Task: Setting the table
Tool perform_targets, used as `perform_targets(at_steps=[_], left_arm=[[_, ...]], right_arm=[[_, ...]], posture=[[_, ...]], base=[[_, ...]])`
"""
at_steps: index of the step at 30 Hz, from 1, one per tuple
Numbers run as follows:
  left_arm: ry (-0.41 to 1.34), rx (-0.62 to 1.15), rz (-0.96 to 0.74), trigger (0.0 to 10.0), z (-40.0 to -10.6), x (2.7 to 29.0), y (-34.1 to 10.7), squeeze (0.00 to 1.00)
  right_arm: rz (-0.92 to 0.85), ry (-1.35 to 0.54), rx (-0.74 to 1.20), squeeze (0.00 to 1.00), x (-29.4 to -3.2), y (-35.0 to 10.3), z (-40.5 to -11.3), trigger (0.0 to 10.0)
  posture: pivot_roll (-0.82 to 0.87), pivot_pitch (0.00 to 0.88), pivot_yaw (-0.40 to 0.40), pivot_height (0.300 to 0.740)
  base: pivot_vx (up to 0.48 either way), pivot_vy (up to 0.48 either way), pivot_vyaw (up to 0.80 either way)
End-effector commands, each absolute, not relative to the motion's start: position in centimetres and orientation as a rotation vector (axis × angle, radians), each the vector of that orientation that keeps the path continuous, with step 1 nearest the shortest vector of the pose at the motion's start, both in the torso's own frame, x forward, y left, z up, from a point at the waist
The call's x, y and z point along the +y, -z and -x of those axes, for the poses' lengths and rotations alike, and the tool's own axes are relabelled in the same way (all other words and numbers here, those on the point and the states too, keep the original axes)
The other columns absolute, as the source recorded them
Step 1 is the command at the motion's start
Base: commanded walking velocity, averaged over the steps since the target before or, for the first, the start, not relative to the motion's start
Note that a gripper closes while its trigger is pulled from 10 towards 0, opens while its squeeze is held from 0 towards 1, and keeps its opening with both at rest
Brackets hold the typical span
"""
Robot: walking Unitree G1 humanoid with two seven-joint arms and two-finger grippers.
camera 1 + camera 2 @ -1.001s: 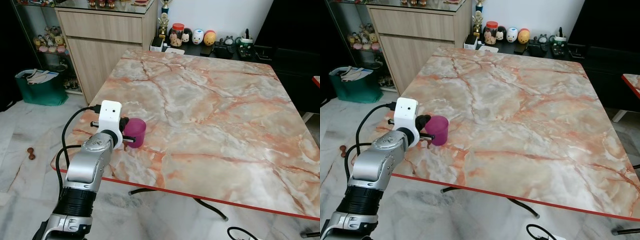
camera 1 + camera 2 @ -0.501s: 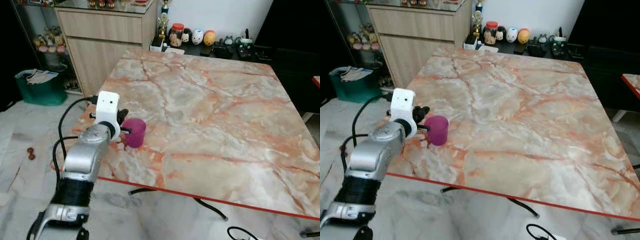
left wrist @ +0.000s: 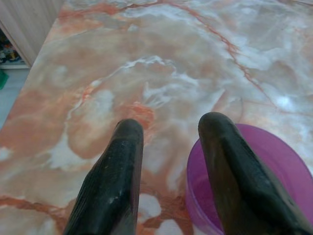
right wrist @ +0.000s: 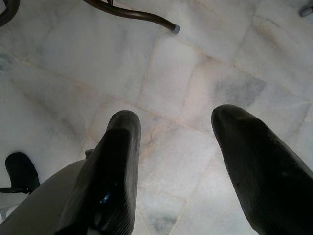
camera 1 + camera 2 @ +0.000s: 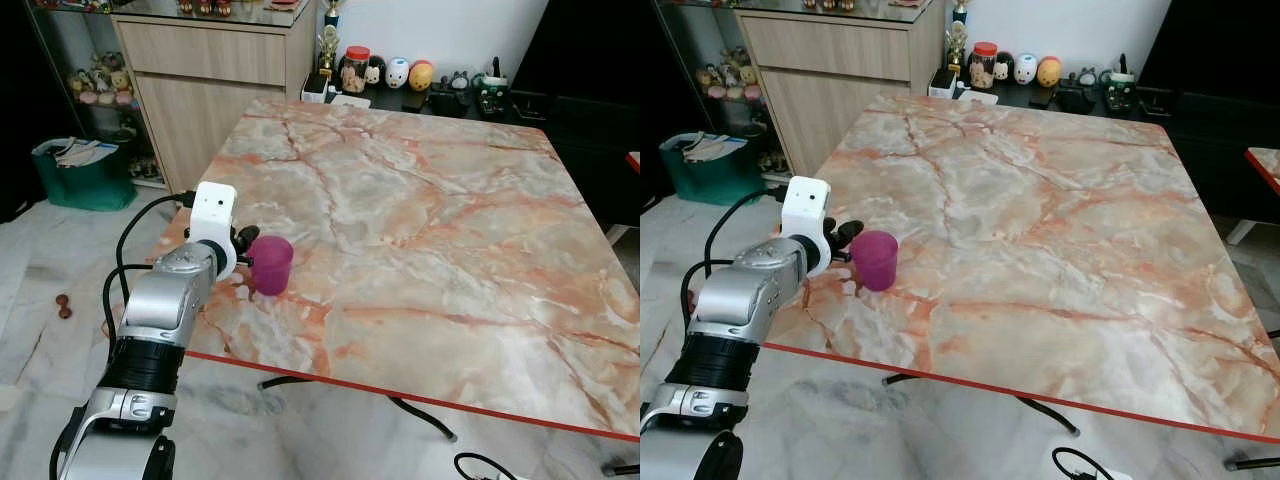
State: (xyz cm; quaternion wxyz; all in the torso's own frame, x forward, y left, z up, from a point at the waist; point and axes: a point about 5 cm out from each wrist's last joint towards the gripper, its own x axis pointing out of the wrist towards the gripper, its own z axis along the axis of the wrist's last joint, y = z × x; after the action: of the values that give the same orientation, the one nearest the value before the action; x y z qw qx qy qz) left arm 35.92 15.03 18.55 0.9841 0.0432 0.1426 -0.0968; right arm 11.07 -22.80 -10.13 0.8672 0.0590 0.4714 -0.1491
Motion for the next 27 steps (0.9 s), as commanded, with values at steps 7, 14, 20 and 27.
perform_targets(at_steps=[7,14,20,27], left_arm=[[0.196,0.308,-0.089,10.0,-36.24,14.89,-18.64,0.0],[0.209,0.313,-0.101,10.0,-36.3,14.76,-18.61,1.0],[0.211,0.314,-0.103,10.0,-36.35,14.77,-18.59,1.0],[0.232,0.326,-0.127,10.0,-36.24,14.88,-18.44,0.0]], right_arm=[[-0.124,0.318,0.998,0.0,-22.94,10.19,-10.76,10.0],[-0.125,0.316,0.997,0.0,-22.91,10.2,-10.74,10.0],[-0.123,0.315,0.998,0.0,-22.94,10.2,-10.73,10.0],[-0.121,0.312,0.999,0.0,-22.95,10.2,-10.73,10.0]], posture=[[0.13,0.0,-0.058,0.74],[0.13,0.0,-0.056,0.74],[0.14,0.0,-0.059,0.74],[0.14,0.0,-0.06,0.74]], base=[[0.0,0.0,0.0],[0.0,0.0,0.0],[0.0,0.0,0.0],[0.0,0.0,0.0]])
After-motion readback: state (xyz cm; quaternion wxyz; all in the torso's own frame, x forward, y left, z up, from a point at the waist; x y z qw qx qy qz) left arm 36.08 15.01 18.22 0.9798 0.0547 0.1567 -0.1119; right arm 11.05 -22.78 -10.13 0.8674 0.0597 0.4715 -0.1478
